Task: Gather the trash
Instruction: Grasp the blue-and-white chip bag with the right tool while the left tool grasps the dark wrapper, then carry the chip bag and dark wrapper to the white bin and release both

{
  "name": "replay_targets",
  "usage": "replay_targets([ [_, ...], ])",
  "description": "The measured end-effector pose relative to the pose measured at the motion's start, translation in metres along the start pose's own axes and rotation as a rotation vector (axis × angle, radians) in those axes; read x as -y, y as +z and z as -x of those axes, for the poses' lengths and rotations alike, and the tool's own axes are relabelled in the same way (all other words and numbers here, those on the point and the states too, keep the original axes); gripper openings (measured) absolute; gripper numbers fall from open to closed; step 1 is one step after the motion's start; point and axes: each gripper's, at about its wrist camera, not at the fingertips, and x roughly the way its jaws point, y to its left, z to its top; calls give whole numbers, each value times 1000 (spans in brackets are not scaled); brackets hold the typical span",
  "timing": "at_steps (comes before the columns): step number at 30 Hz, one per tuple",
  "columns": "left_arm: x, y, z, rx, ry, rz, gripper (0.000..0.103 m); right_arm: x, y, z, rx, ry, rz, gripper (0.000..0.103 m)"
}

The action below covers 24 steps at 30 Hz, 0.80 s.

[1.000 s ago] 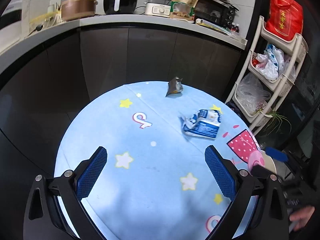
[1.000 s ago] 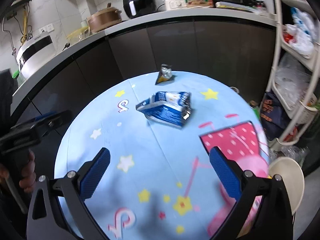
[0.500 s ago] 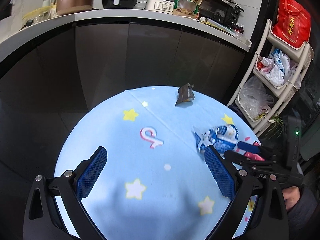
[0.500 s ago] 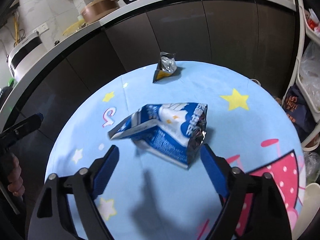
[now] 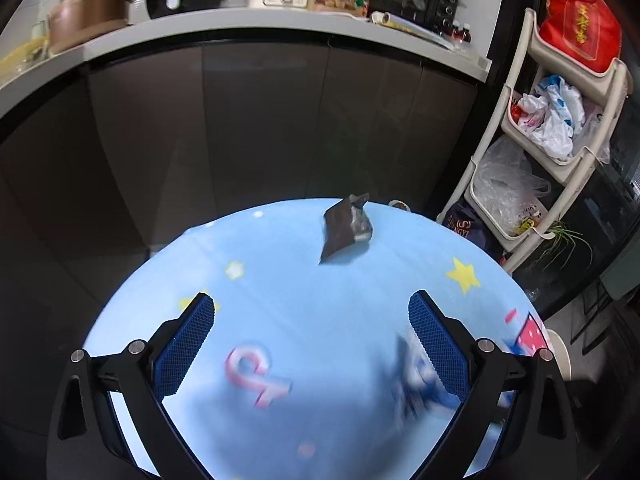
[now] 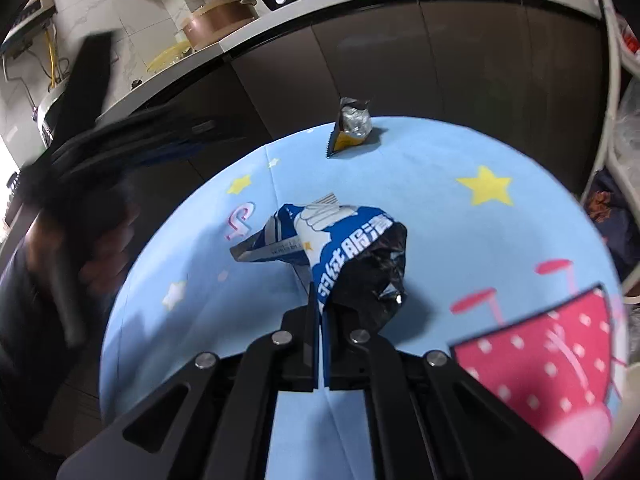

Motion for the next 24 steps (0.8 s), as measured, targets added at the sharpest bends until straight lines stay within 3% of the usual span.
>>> replay_targets([
  [6,5,37,-56,-50,-51,73,86,3,-21,44,45,-60,-10,3],
  [12,4,57,-97,-102,-92,166,68,12,-31,56,40,-95,-27,3],
  [15,7,57,-117,-149,-73,144,55,14,-36,59,37,-100,-37,3],
  [16,6,57,-122,-165,-70,142,44,15,-36,59,37,-98,-44,3],
  [17,5,56,-128,-185,-75,146,25,16,-37,60,38,-96,-48,3],
  [18,3,55,-131,-202,-87,153,15,17,-38,61,39,-96,-50,3],
  [22,5,45,-118,-181,-95,126,3,15,-37,67,54,-98,-53,3],
  [24,9,38,-103,-166,-106,109,3,15,-36,72,73,-86,-68,3],
])
